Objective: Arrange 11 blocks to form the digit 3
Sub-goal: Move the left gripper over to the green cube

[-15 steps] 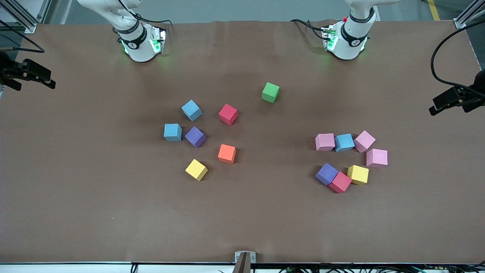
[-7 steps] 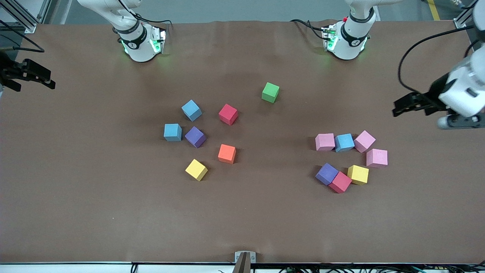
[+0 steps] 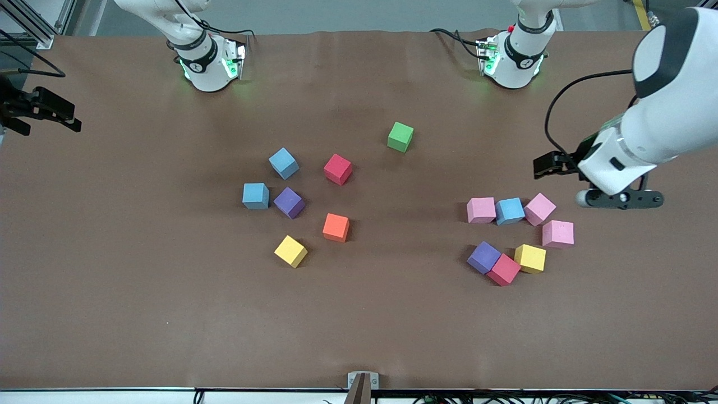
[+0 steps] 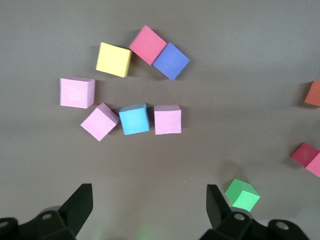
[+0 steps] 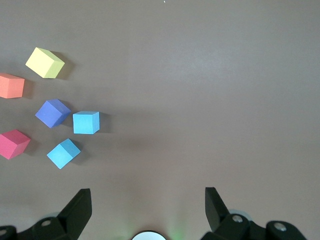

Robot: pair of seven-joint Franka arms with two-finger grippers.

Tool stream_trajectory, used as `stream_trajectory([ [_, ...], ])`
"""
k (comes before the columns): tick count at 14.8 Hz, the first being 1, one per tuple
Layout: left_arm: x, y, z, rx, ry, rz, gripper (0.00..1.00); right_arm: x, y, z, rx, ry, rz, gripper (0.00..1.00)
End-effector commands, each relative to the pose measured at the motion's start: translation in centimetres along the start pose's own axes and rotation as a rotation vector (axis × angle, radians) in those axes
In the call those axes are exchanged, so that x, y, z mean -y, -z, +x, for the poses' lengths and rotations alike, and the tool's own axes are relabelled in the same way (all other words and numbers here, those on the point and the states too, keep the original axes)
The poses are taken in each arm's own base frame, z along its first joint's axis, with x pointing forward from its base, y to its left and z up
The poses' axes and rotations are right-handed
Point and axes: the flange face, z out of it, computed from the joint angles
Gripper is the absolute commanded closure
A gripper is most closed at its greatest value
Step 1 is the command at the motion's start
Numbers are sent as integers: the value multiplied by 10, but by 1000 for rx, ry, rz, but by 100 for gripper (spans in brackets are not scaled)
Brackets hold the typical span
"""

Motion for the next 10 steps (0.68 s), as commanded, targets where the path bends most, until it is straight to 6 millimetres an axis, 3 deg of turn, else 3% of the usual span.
stream_trajectory([
  [1,-40,-17,-4,28,8,9,0,-1,5,-9,-6,2,-12,0],
  [5,-113,-57,-17,24,46,27,0,-4,7,-7,-12,2,-15,0],
  [10,-220,-126,-68,-12,130,33,0,-7,2,-1,-10,-3,-17,0],
])
